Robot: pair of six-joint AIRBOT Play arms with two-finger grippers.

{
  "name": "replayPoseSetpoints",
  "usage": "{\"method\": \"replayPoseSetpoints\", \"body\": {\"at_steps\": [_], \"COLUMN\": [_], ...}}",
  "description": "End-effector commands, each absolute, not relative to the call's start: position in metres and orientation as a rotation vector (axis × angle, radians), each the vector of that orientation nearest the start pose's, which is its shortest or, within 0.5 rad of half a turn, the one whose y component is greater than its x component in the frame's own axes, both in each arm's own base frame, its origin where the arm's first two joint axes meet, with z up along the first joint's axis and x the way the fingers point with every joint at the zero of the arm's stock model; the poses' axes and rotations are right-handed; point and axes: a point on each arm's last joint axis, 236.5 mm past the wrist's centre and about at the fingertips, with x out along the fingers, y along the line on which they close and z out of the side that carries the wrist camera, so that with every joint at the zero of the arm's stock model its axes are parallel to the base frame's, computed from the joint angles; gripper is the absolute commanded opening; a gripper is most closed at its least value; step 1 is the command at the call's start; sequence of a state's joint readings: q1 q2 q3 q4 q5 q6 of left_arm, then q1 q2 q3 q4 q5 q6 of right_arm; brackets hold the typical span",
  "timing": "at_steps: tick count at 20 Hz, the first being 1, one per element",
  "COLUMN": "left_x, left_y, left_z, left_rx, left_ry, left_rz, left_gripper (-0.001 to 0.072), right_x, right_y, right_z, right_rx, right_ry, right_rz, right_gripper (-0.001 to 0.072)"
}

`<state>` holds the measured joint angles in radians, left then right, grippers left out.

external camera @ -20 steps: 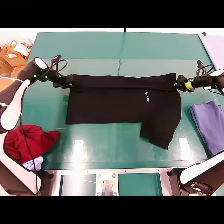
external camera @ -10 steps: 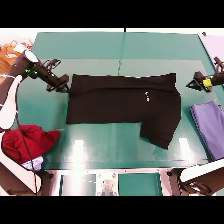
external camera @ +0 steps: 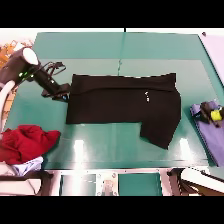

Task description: Fold the shirts.

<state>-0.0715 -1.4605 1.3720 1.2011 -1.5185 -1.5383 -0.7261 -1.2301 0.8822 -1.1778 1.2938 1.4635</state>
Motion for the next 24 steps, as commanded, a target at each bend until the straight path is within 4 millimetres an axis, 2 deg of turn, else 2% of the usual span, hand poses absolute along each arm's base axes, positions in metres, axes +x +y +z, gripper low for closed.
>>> {"method": "replayPoseSetpoints", "body": {"at_steps": [1, 2, 3, 5, 8, 11, 15, 19, 23, 24], "left_x": [0.298, 0.280, 0.264, 0.244, 0.234, 0.241, 0.265, 0.300, 0.322, 0.328], "left_y": [-0.107, -0.105, -0.103, -0.100, -0.102, -0.117, -0.124, -0.140, -0.143, -0.142], "left_z": [0.016, 0.010, 0.003, -0.012, -0.036, -0.064, -0.084, -0.091, -0.098, -0.095], "left_rx": [-0.237, -0.267, -0.296, -0.319, -0.439, -0.650, -0.874, -0.902, -0.894, -0.892], "left_ry": [1.460, 1.455, 1.453, 1.452, 1.442, 1.372, 1.195, 1.045, 1.009, 0.992], "left_rz": [-0.313, -0.282, -0.255, -0.228, -0.146, -0.091, -0.017, 0.014, 0.046, 0.046], "left_gripper": [0.0033, 0.0034, 0.0066, 0.0720, 0.0707, 0.0706, 0.0706, 0.0705, 0.0703, 0.0561], "right_x": [0.216, 0.211, 0.205, 0.198, 0.197, 0.218, 0.236, 0.242, 0.242, 0.242], "right_y": [-0.080, -0.066, -0.054, -0.037, -0.025, -0.021, -0.021, -0.023, -0.023, -0.023], "right_z": [-0.083, -0.091, -0.100, -0.114, -0.126, -0.126, -0.120, -0.117, -0.117, -0.117], "right_rx": [0.946, 0.992, 1.029, 1.084, 1.085, 1.075, 1.064, 1.050, 1.048, 1.048], "right_ry": [1.376, 1.387, 1.407, 1.429, 1.435, 1.369, 1.316, 1.295, 1.294, 1.294], "right_rz": [-0.342, -0.327, -0.318, -0.313, -0.301, -0.288, -0.276, -0.260, -0.259, -0.259], "right_gripper": [0.0499, 0.0520, 0.0520, 0.0520, 0.0519, 0.0519, 0.0520, 0.0519, 0.0519, 0.0520]}}
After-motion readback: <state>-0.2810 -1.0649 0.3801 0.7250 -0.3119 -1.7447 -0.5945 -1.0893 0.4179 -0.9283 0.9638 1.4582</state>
